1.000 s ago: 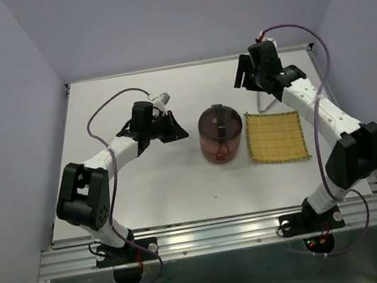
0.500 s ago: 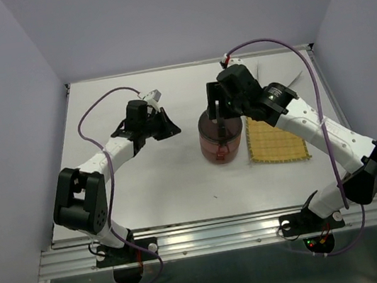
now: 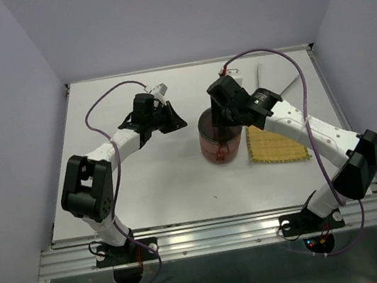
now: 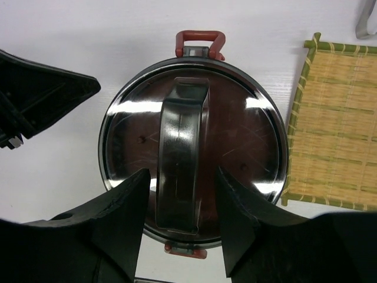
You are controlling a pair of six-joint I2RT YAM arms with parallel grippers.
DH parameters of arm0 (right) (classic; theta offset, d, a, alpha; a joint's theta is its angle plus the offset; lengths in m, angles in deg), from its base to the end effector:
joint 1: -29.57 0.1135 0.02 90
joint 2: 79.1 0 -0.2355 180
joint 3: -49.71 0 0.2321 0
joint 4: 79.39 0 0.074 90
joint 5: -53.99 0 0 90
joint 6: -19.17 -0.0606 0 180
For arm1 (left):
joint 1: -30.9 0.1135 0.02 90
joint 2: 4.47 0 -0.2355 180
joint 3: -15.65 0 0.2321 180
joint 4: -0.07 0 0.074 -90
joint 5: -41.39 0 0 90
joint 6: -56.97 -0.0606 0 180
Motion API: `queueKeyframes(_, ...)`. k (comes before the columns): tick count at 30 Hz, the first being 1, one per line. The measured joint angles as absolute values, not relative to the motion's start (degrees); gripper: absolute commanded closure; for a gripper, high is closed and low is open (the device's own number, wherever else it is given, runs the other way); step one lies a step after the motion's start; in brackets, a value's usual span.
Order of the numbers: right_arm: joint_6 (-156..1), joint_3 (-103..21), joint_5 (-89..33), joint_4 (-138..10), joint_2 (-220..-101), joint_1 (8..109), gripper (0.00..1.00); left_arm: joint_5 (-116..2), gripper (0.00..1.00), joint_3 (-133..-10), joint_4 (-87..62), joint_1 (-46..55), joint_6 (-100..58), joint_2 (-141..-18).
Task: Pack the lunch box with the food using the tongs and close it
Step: Place the box lid in the packing box.
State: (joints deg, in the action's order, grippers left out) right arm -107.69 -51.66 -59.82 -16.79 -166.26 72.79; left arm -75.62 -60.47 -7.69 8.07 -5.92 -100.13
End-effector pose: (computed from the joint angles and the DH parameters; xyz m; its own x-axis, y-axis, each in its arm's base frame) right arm 0.2494 0.2008 0.3089 -0.6946 0.1004 -0.7124 -0.0181 0.9875 0.1568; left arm 0.3356 -0.1711 0.2115 -0.7033 -0.1444 -0.6961 0.4461 0.6726 -0.5904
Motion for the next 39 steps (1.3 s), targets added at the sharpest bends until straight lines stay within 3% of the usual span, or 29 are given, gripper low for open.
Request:
queueKeyframes(3,-108.44,-51.64,-60.06,-16.84,-167.37,72.79,0.48,-75.95,1.00,-61.33,-7.06,6.80,-5.61,-101.81)
queueKeyframes(6,-109.18,-51.48,-60.00,-16.90,-168.03,72.79,0.58,-76.47,1.00,-61.35,-6.73,5.91,-5.24,-102.69)
queueKeyframes(9,-109.86,-51.07,-59.97,-16.99,-168.05,72.79,0.74,-76.89,1.00,-61.35,-6.56,5.21,-4.87,-102.99)
queueKeyframes(12,-111.01,-50.68,-59.76,-17.67,-167.90,72.79,0.81,-77.08,1.00,-61.35,-6.05,5.01,-4.71,-102.99)
queueKeyframes(27,-115.32,-49.87,-59.95,-17.95,-166.94,72.79,0.99,-76.97,1.00,-61.87,-5.66,3.59,-3.90,-102.99)
queueKeyframes(39,-117.81,-49.78,-61.00,-17.67,-166.72,72.79,0.99,-76.99,1.00,-62.59,-4.87,2.74,-3.71,-102.99)
